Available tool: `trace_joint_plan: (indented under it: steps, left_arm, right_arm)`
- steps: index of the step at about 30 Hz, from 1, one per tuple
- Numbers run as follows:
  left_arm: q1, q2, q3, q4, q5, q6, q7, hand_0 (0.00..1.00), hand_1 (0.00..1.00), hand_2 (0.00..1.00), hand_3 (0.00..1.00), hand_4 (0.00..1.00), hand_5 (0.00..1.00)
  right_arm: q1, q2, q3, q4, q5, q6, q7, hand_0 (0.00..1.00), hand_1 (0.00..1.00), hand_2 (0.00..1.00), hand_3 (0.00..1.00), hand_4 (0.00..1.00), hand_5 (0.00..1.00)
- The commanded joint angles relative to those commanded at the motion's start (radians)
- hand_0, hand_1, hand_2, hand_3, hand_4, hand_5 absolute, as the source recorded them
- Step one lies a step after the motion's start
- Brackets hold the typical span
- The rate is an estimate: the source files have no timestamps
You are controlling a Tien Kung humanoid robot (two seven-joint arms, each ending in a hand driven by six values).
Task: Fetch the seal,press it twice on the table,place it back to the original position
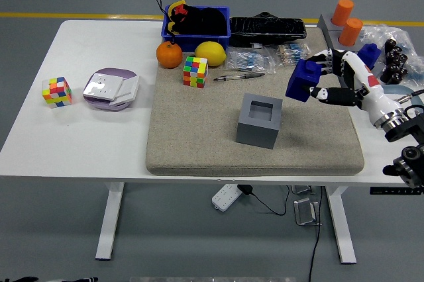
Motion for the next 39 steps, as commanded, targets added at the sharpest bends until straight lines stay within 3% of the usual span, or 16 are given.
trace_joint_plan:
  steps: [8, 22, 32, 39]
  left_arm:
    - [-0.003, -0.003, -0.007, 0.0, 0.003, 0.0, 0.0, 0.819, 0.817, 0.788, 0.837, 0.8, 0.406]
    - [-0.001, -0.008, -0.01, 0.0, 0.005, -0.001, -0.001, 0.819, 0.817, 0.788, 0.837, 0.8, 0.404]
    - [-0.005, -0.007, -0.015, 0.0, 0.01, -0.001, -0.002, 0.82, 0.817, 0.788, 0.837, 0.801, 0.405]
    - [-0.005, -0.009, -0.017, 0.0, 0.012, -0.001, -0.001, 0.819, 0.816, 0.788, 0.837, 0.801, 0.403]
  right_arm:
    - [-0.014, 0.011, -0.008, -0.097, 0.008, -0.01, 0.006, 0.485, 0.351, 0.36, 0.372, 0.65, 0.002]
    - [0.027, 0.051, -0.131, -0.274, 0.056, -0.018, 0.038, 0.484, 0.351, 0.359, 0.369, 0.647, 0.002]
    - [0.034, 0.055, -0.176, -0.321, 0.078, -0.017, 0.054, 0.485, 0.351, 0.358, 0.366, 0.644, 0.002]
    - [0.028, 0.047, -0.165, -0.298, 0.081, -0.017, 0.05, 0.486, 0.351, 0.357, 0.366, 0.645, 0.002]
